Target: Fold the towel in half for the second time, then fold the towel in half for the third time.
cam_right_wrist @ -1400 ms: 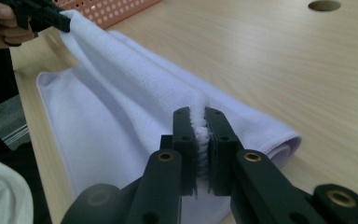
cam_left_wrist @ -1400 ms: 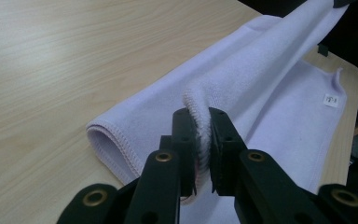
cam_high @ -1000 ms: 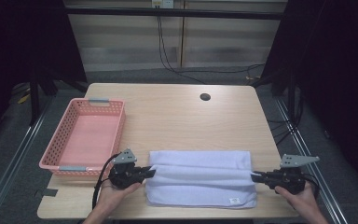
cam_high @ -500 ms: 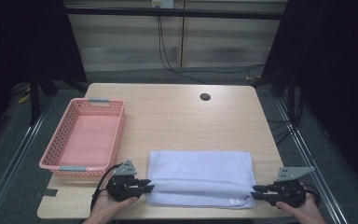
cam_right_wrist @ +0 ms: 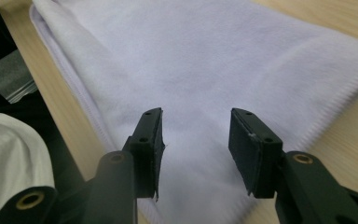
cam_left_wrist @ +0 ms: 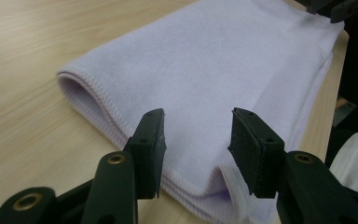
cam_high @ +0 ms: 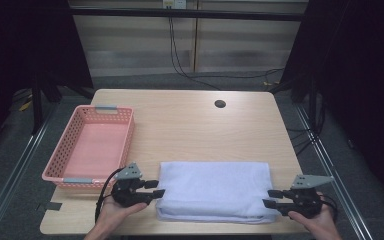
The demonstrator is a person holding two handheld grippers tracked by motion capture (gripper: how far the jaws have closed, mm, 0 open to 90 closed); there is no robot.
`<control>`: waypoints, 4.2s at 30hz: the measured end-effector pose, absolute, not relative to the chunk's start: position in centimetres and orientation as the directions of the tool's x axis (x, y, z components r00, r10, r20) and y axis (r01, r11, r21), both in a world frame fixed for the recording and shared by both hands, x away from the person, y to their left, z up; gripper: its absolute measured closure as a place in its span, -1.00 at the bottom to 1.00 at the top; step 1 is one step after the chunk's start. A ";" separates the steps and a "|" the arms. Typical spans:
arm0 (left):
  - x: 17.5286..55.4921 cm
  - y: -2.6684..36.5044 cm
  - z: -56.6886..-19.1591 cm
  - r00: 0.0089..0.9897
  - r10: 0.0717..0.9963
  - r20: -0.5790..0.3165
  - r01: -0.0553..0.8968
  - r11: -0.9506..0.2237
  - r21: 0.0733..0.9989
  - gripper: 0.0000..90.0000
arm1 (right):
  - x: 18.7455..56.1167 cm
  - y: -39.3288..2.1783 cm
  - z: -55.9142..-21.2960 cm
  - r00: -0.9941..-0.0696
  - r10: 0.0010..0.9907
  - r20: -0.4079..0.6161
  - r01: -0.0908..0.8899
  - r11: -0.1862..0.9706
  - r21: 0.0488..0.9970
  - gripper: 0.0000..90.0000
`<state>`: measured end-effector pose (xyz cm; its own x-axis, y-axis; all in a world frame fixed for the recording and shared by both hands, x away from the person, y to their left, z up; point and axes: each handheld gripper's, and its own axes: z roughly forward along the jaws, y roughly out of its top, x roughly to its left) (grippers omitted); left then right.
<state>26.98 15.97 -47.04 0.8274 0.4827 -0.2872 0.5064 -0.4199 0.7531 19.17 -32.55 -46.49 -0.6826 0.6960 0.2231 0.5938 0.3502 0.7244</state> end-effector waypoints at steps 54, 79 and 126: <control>34.2 11.1 -47.0 0.781 0.577 -0.241 0.536 -0.420 0.732 -0.17 | 22.7 -14.2 -47.2 -0.861 0.451 0.236 0.474 0.540 0.695 -0.37; 35.0 12.2 -48.1 0.740 0.630 -0.235 0.572 -0.407 0.712 -0.20 | 22.0 -6.7 -49.5 -0.936 0.333 0.117 0.318 0.653 0.687 -0.19; 34.8 11.8 -43.6 0.783 0.518 -0.343 0.544 -0.305 0.781 0.76 | 23.8 -8.5 -42.8 -0.896 0.415 0.161 0.371 0.497 0.784 0.76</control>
